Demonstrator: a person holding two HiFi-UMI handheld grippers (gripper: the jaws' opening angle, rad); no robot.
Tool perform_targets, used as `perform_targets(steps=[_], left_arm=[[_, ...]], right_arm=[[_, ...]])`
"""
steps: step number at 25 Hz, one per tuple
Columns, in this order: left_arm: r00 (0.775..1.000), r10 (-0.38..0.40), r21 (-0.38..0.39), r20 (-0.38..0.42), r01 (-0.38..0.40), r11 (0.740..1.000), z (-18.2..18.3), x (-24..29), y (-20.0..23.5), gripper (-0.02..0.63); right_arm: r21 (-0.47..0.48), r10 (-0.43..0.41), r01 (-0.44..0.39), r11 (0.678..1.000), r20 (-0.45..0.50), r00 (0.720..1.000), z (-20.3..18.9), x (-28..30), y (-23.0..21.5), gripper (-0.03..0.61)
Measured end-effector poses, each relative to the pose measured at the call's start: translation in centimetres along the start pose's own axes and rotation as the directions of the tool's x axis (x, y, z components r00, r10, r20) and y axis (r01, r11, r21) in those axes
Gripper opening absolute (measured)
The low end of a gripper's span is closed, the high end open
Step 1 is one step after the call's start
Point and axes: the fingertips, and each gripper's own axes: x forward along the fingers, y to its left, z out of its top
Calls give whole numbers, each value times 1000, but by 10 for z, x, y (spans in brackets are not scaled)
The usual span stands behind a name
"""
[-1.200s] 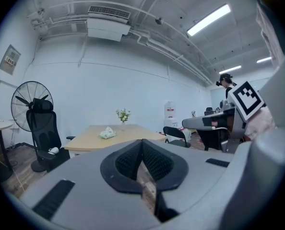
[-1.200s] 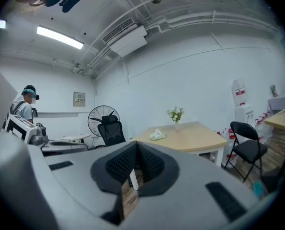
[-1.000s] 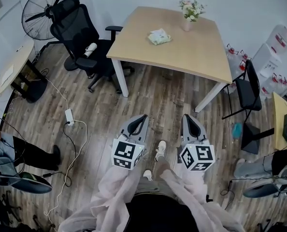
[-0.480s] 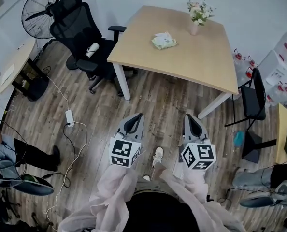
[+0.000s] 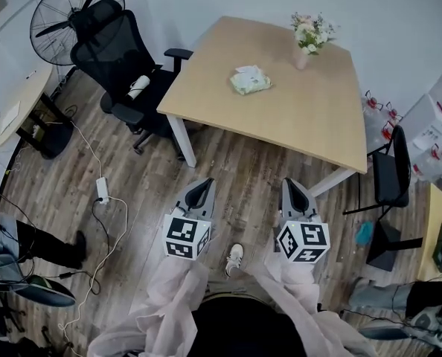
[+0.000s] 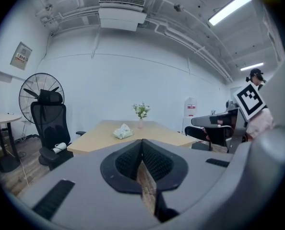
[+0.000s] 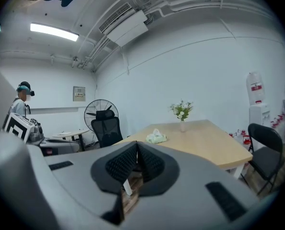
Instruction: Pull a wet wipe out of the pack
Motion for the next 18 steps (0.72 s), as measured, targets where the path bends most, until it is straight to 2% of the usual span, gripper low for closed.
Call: perform_targets(steps=[10, 18], left_arm=[[1000, 6, 2, 0, -6, 1000, 14, 69, -5, 11], [1000, 16, 1, -6, -16, 1000, 21, 94, 2, 11]], right_arm=[[6, 15, -15, 1000, -7, 1000, 11, 49, -50, 12], [20, 30, -30, 999, -10, 1000, 15, 75, -60, 12]])
